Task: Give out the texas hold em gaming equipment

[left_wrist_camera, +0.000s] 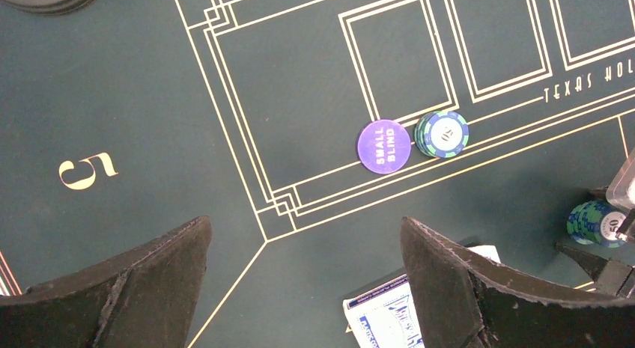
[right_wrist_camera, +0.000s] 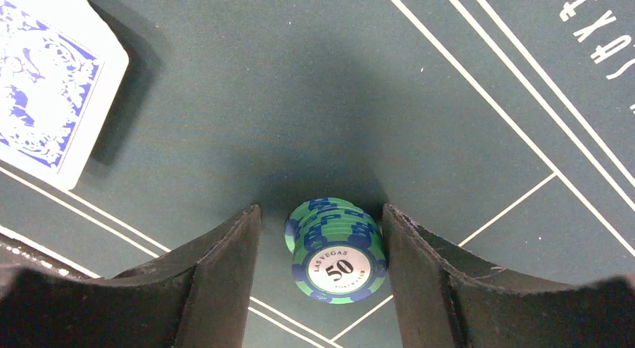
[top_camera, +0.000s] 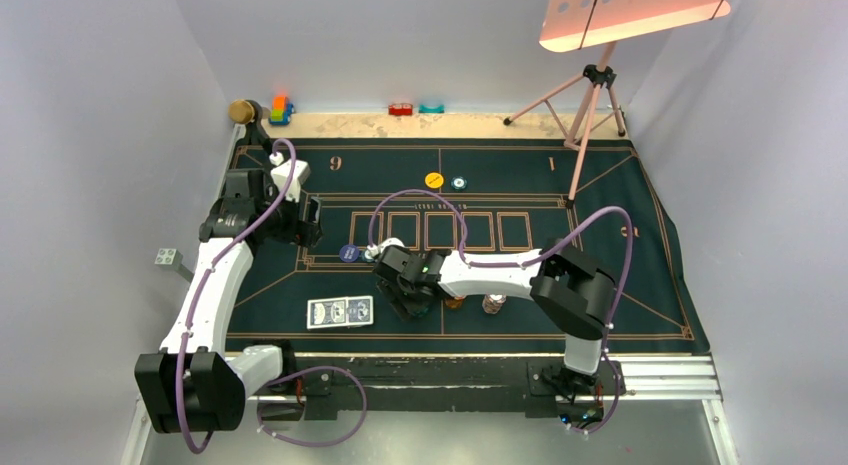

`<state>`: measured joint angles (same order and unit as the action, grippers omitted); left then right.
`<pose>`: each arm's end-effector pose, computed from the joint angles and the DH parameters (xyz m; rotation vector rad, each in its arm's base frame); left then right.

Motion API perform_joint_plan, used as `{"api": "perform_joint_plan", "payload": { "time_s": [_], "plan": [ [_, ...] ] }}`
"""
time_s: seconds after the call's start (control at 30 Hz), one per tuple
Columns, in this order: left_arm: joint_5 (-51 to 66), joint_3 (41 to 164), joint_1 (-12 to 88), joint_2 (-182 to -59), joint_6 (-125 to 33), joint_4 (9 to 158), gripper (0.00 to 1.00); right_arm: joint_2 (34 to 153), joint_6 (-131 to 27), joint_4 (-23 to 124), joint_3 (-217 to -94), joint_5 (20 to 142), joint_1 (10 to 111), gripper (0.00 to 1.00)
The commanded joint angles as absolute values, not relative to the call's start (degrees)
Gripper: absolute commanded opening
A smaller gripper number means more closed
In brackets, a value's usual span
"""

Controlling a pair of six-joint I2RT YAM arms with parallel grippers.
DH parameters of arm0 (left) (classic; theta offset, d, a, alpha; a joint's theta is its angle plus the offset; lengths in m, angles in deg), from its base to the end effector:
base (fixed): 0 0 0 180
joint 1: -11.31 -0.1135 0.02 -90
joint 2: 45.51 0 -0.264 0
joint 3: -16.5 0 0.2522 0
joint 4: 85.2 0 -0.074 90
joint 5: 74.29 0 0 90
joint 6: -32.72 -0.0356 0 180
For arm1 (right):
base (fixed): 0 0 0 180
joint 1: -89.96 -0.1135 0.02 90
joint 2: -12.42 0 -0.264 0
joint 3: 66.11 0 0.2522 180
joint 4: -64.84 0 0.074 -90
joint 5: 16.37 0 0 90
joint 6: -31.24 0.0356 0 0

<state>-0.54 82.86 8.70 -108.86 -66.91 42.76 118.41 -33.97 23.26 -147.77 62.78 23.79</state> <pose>0.2246 0.0003 0.2810 0.2738 2.3800 -0.2443 0.1544 0.3330 0.1639 -0.9043 2.5497 0.2314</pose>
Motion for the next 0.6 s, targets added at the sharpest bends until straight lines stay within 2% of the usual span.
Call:
{"api": "perform_joint_plan", "payload": {
  "time_s": [0.0,0.33,0.57],
  "plan": [
    [-1.0,82.6,8.3,-107.2,-67.4,44.2,1.0,117.8,-32.4,20.9,-147.0,63.7,22.3,0.62],
    [-1.3,82.8,8.3,-107.1,-67.3,43.9,1.0,117.2,-32.8,17.9,-147.8,60.8,22.2,0.6],
    [-1.5,82.7,8.3,-107.2,-67.3,44.0,1.0,116.3,-33.0,17.5,-146.6,60.7,22.2,0.55]
  ]
}}
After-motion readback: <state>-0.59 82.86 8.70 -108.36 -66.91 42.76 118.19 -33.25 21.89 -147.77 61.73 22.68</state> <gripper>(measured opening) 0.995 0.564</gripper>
